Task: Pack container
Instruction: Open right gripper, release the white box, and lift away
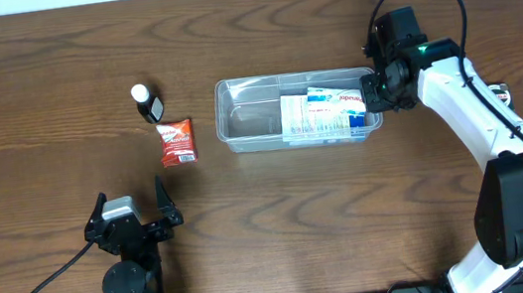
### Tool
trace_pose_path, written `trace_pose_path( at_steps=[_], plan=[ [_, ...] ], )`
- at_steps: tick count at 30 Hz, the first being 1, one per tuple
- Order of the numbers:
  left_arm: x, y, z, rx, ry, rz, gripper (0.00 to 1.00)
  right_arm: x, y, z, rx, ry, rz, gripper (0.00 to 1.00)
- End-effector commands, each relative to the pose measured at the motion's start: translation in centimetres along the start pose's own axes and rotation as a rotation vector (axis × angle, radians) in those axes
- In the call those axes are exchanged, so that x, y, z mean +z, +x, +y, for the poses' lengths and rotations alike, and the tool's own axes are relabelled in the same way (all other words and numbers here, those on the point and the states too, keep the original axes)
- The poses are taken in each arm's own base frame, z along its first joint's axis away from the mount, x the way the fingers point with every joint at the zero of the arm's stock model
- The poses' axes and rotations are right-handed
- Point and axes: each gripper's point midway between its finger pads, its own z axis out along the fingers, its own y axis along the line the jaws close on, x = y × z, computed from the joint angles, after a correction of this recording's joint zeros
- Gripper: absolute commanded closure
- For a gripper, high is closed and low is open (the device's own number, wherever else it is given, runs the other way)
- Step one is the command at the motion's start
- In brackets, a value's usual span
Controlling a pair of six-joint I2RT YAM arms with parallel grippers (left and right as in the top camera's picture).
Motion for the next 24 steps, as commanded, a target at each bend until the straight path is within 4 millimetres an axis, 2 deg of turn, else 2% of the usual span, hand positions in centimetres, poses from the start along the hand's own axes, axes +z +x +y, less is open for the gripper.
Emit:
trace_pose_path(
  at_steps=[1, 24],
  plan=[
    [0.2, 1.7, 0.2, 0.018, -0.008, 0.039, 0.02, 0.1, 0.1, -0.5, -0.065, -0.007, 0.002, 0.82],
    [0.2, 1.7, 0.2, 0.018, -0.008, 0.039, 0.02, 0.1, -1.7, -0.1, -0.110, -0.023, -0.072, 0.85]
  ],
)
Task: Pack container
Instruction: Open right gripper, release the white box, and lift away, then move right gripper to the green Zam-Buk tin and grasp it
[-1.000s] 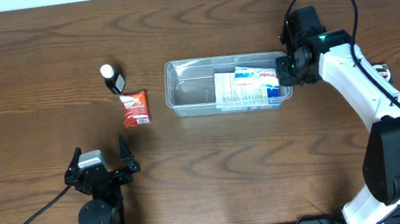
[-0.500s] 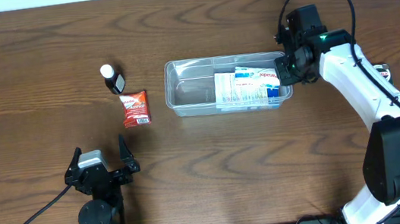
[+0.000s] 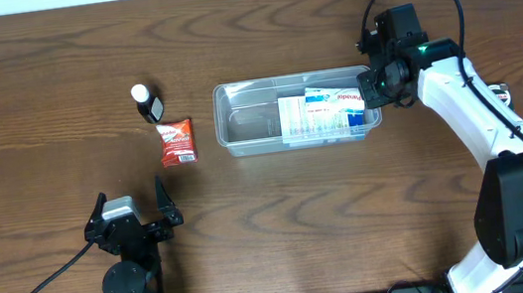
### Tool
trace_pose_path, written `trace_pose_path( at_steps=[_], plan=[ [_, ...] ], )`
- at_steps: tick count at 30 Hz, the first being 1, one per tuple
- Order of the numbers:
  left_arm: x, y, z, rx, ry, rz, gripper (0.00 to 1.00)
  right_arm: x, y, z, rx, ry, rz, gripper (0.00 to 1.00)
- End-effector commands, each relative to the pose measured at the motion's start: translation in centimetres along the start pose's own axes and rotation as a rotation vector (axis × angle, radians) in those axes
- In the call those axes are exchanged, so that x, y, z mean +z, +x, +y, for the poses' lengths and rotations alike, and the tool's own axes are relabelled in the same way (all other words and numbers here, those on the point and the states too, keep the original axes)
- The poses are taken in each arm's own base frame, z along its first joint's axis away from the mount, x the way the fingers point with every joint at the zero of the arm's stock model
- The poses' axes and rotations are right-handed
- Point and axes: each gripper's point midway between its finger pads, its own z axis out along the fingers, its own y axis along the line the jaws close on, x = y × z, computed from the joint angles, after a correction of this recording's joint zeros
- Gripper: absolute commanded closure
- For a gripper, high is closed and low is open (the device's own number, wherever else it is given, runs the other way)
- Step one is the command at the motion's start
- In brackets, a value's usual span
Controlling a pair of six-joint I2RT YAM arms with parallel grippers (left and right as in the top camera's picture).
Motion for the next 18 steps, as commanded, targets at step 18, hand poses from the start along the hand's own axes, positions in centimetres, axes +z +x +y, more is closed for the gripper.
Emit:
trace_pose_path(
  at_steps=[18],
  plan=[
    [0.2, 1.7, 0.2, 0.018, -0.008, 0.039, 0.02, -2.5, -3.1, 0.1, 0.013, -0.075, -0.093, 0.45]
  ],
)
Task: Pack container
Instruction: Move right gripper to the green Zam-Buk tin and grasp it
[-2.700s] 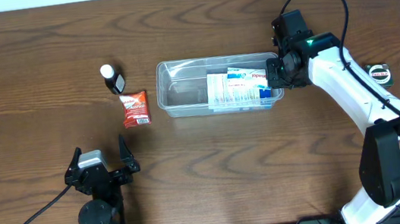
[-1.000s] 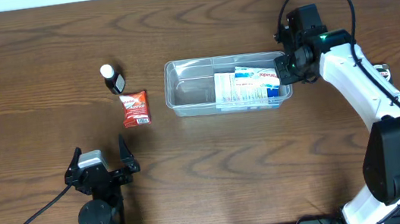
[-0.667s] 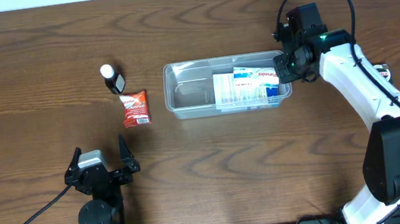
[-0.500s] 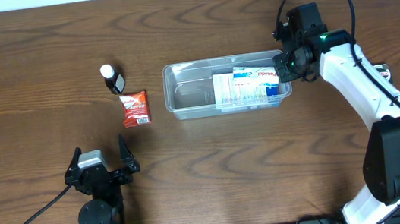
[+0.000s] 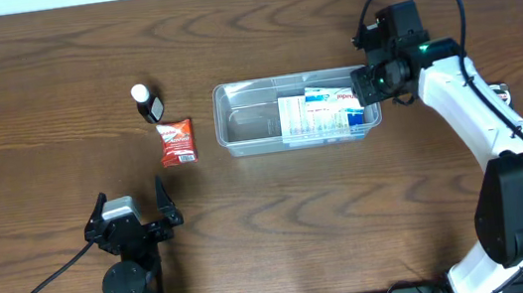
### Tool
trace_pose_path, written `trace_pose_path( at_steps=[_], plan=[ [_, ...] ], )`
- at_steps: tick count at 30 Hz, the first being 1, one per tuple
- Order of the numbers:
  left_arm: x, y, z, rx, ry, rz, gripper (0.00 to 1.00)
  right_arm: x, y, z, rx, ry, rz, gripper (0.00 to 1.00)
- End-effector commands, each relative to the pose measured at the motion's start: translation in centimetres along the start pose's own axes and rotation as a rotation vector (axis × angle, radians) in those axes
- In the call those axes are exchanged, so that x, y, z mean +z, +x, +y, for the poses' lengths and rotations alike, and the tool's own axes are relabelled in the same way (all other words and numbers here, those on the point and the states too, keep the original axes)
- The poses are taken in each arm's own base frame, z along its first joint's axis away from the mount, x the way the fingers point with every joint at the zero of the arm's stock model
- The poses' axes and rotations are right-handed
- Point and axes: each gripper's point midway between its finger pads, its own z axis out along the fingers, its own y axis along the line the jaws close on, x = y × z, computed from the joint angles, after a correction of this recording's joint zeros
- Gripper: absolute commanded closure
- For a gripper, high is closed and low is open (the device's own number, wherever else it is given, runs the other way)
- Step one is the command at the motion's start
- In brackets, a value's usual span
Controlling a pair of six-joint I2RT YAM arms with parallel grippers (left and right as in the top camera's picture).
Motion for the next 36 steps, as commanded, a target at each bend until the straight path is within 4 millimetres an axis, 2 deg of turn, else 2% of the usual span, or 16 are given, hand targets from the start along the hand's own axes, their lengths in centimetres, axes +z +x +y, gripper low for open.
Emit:
trace_pose_path(
  at_steps=[1, 4, 8, 11, 12, 15, 19, 23, 26, 31, 36],
  plan=[
    [0.2, 1.7, 0.2, 0.018, -0.008, 0.039, 0.02, -2.8, -2.5, -0.9, 0.027, 0.000, -0.064, 0.44],
    [0.2, 1.7, 0.2, 0.018, -0.008, 0.039, 0.02, -5.7, -3.1, -2.7, 0.090, 0.045, -0.072, 0.40],
    [0.2, 1.7, 0.2, 0.018, -0.008, 0.039, 0.02, -9.5, -2.5, -6.9, 0.185, 0.125, -0.079, 0.38],
    [0.2, 1.7, 0.2, 0.018, -0.008, 0.039, 0.02, -11.4, -1.1, -10.5, 0.277, 0.170, -0.084, 0.34],
    [0.2, 1.7, 0.2, 0.018, -0.008, 0.039, 0.02, -11.8, -0.5, -11.8, 0.334, 0.184, -0.081, 0.30],
    [0.2, 1.7, 0.2, 0.018, -0.008, 0.039, 0.02, -12.3, 2.0, -15.5, 0.508, 0.219, -0.050, 0.30],
    [0.2, 1.7, 0.2, 0.018, -0.008, 0.039, 0.02, -12.0, 5.2, -19.8, 0.627, 0.267, -0.006, 0.28],
    [0.2, 1.7, 0.2, 0.018, -0.008, 0.039, 0.02, -11.1, 7.3, -22.6, 0.596, 0.281, 0.037, 0.22],
    [0.2, 1.7, 0.2, 0.018, -0.008, 0.039, 0.02, -9.9, 8.2, -24.0, 0.533, 0.277, 0.076, 0.18],
    [0.2, 1.7, 0.2, 0.018, -0.008, 0.039, 0.02, -6.9, 8.7, -25.7, 0.434, 0.262, 0.118, 0.02],
    [0.2, 1.7, 0.2, 0.018, -0.008, 0.039, 0.02, -3.7, 9.5, -26.3, 0.358, 0.231, 0.174, 0.01]
  ],
)
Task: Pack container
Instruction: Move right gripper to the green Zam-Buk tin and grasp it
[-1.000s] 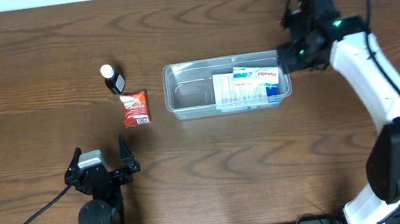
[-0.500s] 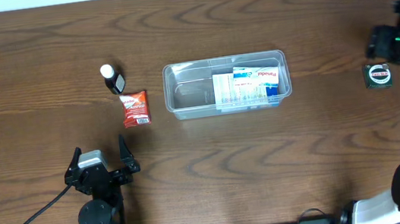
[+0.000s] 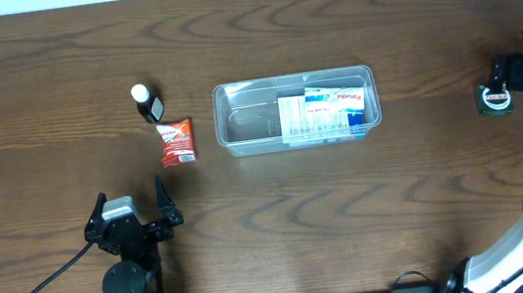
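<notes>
A clear plastic container (image 3: 248, 118) lies at the table's middle. A white and blue box (image 3: 329, 111) fills its right half; the left half is bare. To the left of it lie a red packet (image 3: 177, 142) and a small black bottle with a white cap (image 3: 146, 102). My left gripper (image 3: 131, 205) rests open near the front edge, below the packet, holding nothing. My right gripper (image 3: 495, 98) hangs at the far right, well clear of the container; the overhead view does not show how its jaws stand.
Dark wooden table (image 3: 282, 234). The left arm's base and cable sit at the front left. The right arm reaches in from the right edge.
My right gripper was at the container's right end by the box. It now sits far to the right, away from the container. The box, packet and bottle have not moved.
My right gripper stayed at the container's right end through the three earlier moments, and the container and box shifted slightly left. Now the arm is drawn back to the right edge with the box left inside. The left arm never moved.
</notes>
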### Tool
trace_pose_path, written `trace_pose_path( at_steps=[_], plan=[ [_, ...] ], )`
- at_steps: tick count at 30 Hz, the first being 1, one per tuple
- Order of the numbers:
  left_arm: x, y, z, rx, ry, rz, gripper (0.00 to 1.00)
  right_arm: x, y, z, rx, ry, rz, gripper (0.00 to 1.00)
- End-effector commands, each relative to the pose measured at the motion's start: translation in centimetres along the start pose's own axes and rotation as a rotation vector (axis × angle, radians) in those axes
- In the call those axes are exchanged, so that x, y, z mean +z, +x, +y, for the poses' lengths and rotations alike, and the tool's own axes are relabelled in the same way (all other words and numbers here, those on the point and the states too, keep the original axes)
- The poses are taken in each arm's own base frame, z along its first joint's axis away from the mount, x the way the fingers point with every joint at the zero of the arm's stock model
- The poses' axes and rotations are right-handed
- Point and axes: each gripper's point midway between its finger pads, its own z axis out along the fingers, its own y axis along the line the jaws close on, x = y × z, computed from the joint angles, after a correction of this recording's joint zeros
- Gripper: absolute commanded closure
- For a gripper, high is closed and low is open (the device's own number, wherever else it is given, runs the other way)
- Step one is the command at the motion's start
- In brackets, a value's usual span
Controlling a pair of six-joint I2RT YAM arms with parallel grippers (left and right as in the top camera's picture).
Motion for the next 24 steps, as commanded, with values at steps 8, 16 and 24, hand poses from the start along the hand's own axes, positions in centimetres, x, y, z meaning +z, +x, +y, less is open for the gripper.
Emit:
trace_pose_path(
  at_steps=[8, 16, 24],
  plan=[
    [0.2, 1.7, 0.2, 0.018, -0.008, 0.039, 0.02, 5.5, -0.1, 1.9, -0.205, -0.147, 0.016, 0.01],
    [0.2, 1.7, 0.2, 0.018, -0.008, 0.039, 0.02, 6.6, -0.5, 1.8, -0.260, -0.150, -0.006, 0.01],
    [0.2, 1.7, 0.2, 0.018, -0.008, 0.039, 0.02, 8.5, 0.5, 0.7, -0.197, -0.096, 0.059, 0.01]
  ],
)
